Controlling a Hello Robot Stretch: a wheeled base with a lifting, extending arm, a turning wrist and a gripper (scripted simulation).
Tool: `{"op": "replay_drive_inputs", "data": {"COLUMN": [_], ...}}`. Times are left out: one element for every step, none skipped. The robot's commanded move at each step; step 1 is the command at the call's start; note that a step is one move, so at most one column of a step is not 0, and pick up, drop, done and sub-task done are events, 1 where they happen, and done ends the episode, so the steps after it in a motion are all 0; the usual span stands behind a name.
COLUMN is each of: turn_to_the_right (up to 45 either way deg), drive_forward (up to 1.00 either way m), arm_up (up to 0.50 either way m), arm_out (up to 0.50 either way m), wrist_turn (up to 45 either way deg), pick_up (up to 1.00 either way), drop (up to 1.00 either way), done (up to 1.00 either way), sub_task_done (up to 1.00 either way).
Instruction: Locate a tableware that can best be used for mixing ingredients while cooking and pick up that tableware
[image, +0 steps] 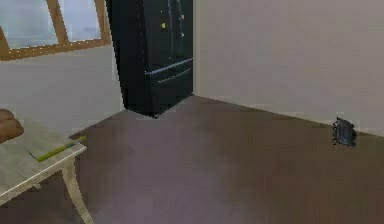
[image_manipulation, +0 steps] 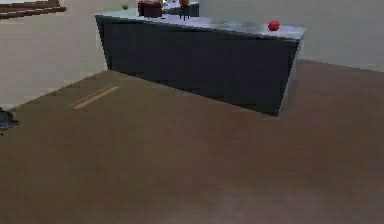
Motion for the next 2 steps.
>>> {"op": "replay_drive_inputs", "data": {"turn_to_the_right": [0.0,0.0], "drive_forward": [1.00,0.35], "arm_up": [0.00,0.00], "arm_out": [0.00,0.00], "wrist_turn": [0.0,0.0], "pick_up": [0.00,0.00], "drop": [0.00,0.00], "done": [0.00,0.00], "sub_task_done": [0.00,0.00]}}
